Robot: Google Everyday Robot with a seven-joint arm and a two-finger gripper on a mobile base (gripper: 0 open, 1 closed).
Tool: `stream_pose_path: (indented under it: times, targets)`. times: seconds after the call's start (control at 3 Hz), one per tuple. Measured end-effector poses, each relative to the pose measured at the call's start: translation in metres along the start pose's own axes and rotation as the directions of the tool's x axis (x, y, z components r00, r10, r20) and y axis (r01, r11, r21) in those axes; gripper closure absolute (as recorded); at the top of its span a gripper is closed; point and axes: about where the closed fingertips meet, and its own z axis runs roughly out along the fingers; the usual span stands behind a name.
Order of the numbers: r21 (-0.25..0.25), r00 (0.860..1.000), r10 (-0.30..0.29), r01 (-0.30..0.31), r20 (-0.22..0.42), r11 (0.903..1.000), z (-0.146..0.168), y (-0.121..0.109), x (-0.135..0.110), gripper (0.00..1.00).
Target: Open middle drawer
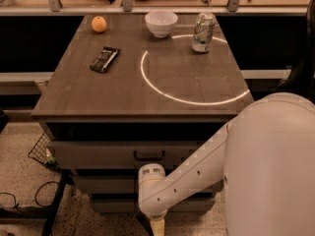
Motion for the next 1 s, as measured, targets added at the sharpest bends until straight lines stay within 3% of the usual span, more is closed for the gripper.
stream_pose_path:
  times: [0.67,1.0]
  targets:
    - [-0.007,1.000,0.005,-0.005,0.021,1.0000,0.0030,-0.0032,0.0017,0.40]
    - [-0.009,1.000,0.005,-0.005,0.020,0.9999,0.0038,-0.0022,0.0022,0.71]
